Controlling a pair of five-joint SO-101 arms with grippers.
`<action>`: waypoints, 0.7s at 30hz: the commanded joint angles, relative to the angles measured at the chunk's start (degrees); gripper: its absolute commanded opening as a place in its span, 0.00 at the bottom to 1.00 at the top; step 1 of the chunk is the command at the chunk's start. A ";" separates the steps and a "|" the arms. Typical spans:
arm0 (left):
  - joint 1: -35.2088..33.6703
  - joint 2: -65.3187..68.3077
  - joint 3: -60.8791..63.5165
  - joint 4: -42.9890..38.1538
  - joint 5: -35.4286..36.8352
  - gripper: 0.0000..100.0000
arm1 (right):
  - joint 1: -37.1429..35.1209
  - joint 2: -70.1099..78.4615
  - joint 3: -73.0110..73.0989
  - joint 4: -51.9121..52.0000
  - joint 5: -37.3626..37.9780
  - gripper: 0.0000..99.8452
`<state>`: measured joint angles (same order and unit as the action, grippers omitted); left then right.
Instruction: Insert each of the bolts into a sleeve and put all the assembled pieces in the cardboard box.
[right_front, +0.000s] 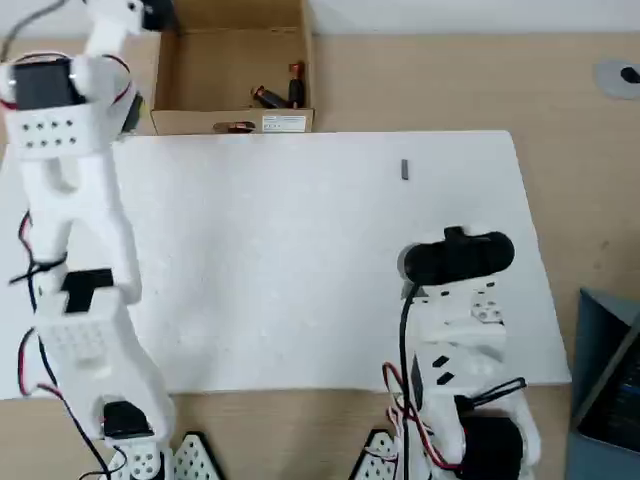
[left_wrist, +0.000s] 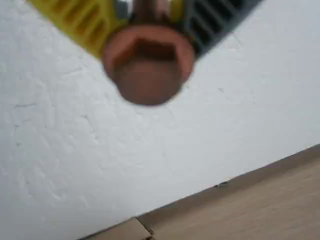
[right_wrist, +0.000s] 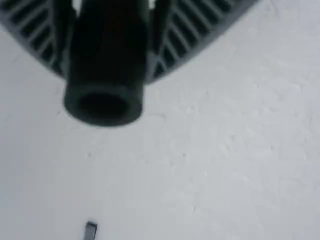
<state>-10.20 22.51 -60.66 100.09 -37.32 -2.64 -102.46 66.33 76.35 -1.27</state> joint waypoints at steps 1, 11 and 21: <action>0.79 -12.09 4.40 0.35 4.66 0.00 | 0.40 -1.19 -3.91 -0.62 0.62 0.01; 10.02 -48.92 43.87 0.26 8.35 0.00 | 0.22 -1.19 -5.58 5.71 0.53 0.01; 13.27 -84.53 82.81 -16.18 22.15 0.00 | -8.84 -1.19 -5.23 5.45 0.18 0.01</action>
<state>2.37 -52.57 13.54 89.63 -18.24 -8.53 -102.99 63.87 82.07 -1.27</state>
